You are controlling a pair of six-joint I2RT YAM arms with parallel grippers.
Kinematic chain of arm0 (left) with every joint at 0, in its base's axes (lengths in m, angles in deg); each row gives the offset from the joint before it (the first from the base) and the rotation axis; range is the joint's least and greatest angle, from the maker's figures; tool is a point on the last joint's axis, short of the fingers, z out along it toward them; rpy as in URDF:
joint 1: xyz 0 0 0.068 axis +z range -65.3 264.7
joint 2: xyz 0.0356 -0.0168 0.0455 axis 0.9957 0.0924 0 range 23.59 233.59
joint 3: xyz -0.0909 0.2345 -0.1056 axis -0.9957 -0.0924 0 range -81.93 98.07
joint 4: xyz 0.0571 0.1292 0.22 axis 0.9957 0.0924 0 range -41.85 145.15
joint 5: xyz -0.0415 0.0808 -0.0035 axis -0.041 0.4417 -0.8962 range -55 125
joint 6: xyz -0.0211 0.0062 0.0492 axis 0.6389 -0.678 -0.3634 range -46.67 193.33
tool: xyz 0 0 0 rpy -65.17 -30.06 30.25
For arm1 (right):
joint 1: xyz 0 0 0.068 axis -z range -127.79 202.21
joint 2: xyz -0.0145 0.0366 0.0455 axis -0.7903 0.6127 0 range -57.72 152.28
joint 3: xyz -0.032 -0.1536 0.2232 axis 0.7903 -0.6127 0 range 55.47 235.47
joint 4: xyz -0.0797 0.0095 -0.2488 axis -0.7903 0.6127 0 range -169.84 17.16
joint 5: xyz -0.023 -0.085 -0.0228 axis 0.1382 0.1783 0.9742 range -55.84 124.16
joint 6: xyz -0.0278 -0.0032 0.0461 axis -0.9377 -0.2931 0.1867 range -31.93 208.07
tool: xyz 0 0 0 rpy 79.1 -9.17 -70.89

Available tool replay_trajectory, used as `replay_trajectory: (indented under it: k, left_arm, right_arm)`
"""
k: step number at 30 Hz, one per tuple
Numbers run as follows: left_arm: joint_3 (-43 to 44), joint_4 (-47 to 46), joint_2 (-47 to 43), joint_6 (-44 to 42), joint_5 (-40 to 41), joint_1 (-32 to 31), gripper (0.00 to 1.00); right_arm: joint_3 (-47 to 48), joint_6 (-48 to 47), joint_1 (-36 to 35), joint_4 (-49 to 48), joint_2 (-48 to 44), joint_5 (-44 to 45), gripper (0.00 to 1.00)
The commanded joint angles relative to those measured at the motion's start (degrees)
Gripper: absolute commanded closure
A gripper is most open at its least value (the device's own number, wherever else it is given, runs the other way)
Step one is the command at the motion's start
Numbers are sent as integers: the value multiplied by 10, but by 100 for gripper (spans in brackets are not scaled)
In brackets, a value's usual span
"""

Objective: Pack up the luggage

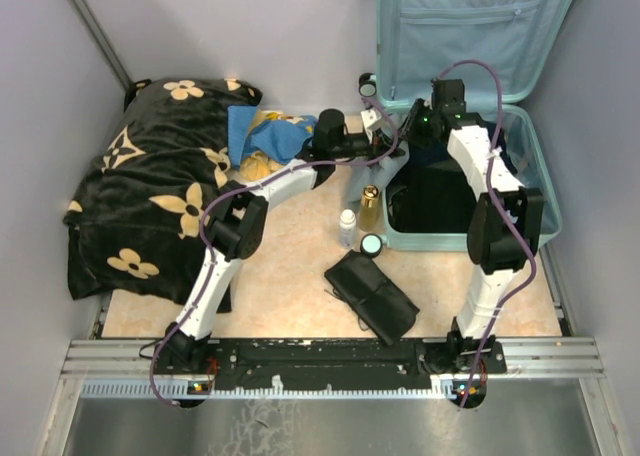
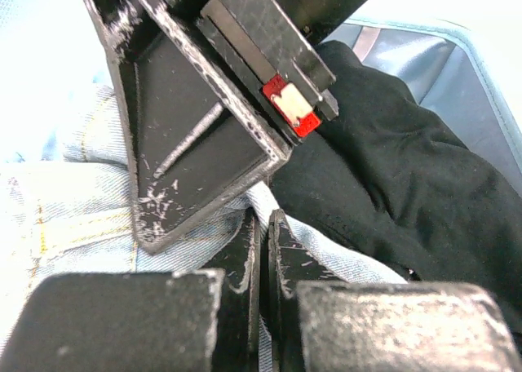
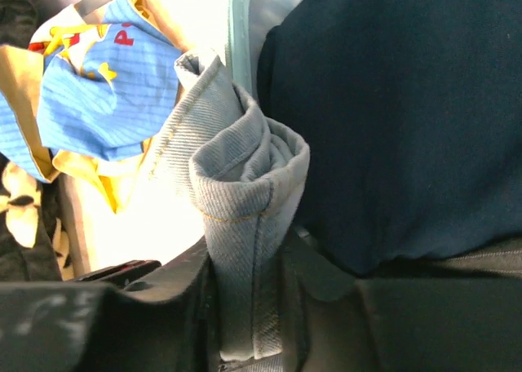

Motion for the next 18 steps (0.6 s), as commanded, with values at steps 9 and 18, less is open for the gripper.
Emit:
replay_trajectory:
  k: [9, 18]
  left_arm:
    - [-17, 32, -96, -24, -32, 28, 23]
    - [-95, 73, -177, -44, -31, 84, 15]
  right_arm:
    - [102, -114, 37, 9, 19, -8, 100]
    - [118, -222, 127, 66, 24, -124, 100]
